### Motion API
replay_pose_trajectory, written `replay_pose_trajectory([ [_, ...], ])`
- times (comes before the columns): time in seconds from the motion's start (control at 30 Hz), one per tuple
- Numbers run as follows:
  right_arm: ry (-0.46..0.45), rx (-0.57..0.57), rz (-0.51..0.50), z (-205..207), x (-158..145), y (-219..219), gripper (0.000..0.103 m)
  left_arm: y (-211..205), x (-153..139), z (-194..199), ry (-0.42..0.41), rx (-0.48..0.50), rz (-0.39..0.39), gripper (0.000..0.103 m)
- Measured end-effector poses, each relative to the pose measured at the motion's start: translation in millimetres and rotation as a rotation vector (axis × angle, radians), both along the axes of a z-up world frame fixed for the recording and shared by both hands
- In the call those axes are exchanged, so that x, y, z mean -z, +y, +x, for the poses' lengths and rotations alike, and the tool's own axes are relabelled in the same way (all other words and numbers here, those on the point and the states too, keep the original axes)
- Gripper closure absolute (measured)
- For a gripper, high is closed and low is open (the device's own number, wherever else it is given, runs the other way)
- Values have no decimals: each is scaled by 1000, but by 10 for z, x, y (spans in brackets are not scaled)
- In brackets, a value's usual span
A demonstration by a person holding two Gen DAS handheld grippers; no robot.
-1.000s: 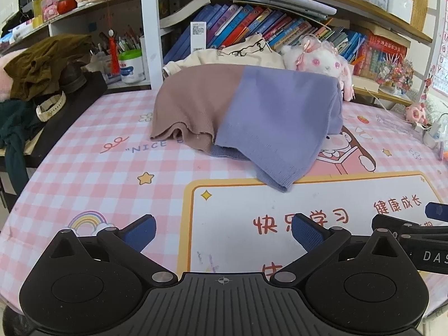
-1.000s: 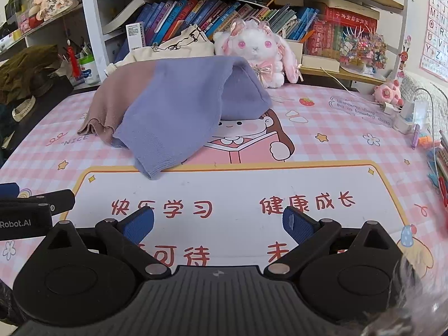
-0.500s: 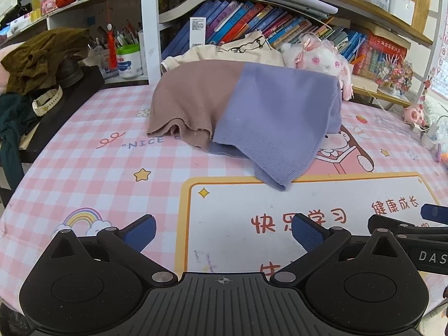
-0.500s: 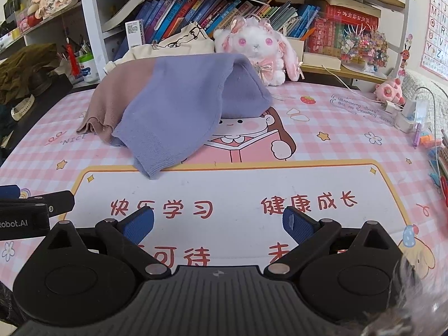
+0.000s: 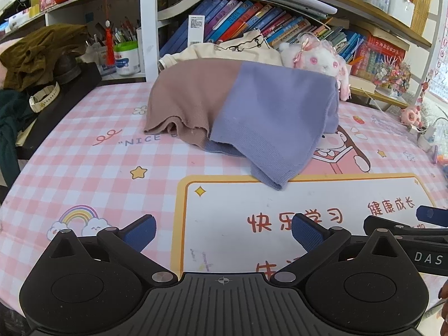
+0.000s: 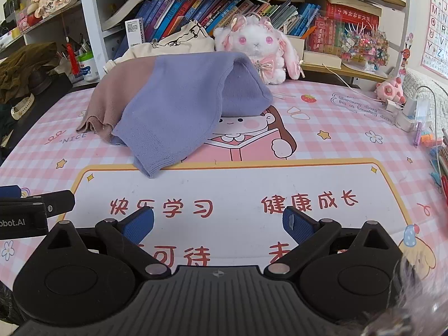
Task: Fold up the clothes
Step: 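Move both grippers toward the crumpled lavender-and-mauve sweater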
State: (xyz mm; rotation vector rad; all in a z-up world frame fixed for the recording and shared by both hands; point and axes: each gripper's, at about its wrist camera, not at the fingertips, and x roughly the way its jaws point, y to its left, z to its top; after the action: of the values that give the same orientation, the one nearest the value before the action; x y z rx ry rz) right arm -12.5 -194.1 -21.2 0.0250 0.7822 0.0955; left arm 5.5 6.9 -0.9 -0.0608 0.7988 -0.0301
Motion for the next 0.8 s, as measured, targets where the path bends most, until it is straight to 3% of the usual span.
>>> replay_pose_trajectory([
  [0.8, 8, -1, 2, -1, 25, 7, 3, -2, 15, 25, -1, 8, -4, 0],
])
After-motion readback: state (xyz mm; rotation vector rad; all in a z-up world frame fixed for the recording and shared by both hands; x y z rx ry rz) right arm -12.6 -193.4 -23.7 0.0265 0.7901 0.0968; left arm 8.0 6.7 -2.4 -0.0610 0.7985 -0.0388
